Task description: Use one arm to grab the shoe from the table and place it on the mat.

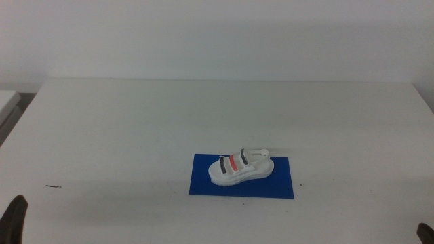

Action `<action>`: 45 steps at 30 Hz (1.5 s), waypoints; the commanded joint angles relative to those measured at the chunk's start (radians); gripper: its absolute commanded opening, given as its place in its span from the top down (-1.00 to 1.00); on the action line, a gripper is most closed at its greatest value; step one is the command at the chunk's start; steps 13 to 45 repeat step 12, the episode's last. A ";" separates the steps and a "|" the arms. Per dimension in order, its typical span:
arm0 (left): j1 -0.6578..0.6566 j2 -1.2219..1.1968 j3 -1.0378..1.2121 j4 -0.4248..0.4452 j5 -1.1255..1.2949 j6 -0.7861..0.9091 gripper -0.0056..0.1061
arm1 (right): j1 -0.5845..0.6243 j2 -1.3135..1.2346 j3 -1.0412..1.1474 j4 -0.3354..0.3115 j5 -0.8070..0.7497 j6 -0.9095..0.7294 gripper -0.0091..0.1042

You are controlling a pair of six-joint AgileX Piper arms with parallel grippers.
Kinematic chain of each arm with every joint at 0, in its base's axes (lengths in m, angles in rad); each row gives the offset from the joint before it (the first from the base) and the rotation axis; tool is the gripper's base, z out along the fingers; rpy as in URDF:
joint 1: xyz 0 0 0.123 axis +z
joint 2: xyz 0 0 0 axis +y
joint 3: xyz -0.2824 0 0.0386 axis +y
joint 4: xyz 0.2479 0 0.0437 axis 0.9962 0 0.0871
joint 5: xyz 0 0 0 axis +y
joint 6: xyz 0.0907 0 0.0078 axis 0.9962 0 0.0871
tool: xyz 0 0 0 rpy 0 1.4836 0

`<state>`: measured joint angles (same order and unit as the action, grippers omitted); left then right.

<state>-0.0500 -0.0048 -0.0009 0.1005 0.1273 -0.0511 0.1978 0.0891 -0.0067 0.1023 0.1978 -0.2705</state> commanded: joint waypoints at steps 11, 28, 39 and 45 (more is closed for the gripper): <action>0.000 0.005 0.001 -0.004 -0.011 -0.003 -0.78 | 0.001 -0.089 0.007 -0.028 -0.040 -0.010 -0.80; 0.000 0.005 0.001 -0.004 -0.011 -0.003 -0.78 | 0.001 -0.089 0.007 -0.028 -0.040 -0.010 -0.80; 0.000 0.005 0.001 -0.004 -0.011 -0.003 -0.78 | 0.001 -0.089 0.007 -0.028 -0.040 -0.010 -0.80; 0.000 0.005 0.001 -0.004 -0.011 -0.003 -0.78 | 0.001 -0.089 0.007 -0.028 -0.040 -0.010 -0.80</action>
